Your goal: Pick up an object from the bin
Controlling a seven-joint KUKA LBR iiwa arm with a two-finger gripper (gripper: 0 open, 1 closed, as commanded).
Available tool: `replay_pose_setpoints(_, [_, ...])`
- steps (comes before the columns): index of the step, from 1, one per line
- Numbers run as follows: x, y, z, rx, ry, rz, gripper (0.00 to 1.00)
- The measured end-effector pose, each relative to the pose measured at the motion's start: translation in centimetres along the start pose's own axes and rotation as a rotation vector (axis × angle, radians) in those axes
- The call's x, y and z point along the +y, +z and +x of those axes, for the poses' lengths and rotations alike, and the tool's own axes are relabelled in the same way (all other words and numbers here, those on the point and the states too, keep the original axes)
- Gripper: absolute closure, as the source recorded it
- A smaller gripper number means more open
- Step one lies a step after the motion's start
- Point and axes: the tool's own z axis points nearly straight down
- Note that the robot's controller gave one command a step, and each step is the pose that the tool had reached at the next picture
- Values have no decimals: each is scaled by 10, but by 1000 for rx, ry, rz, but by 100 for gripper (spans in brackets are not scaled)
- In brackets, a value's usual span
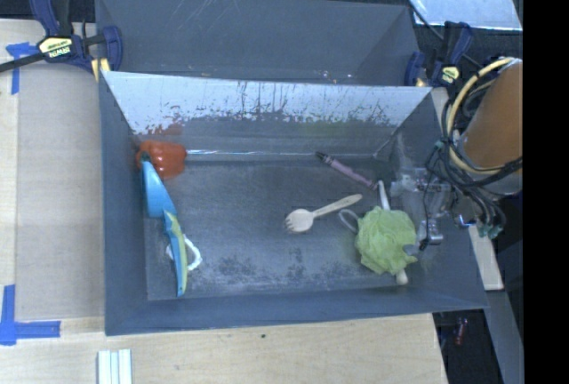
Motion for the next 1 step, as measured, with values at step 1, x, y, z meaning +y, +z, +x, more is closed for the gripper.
replay_pose_setpoints(1, [1,-4,-2,-8,-4,1,0])
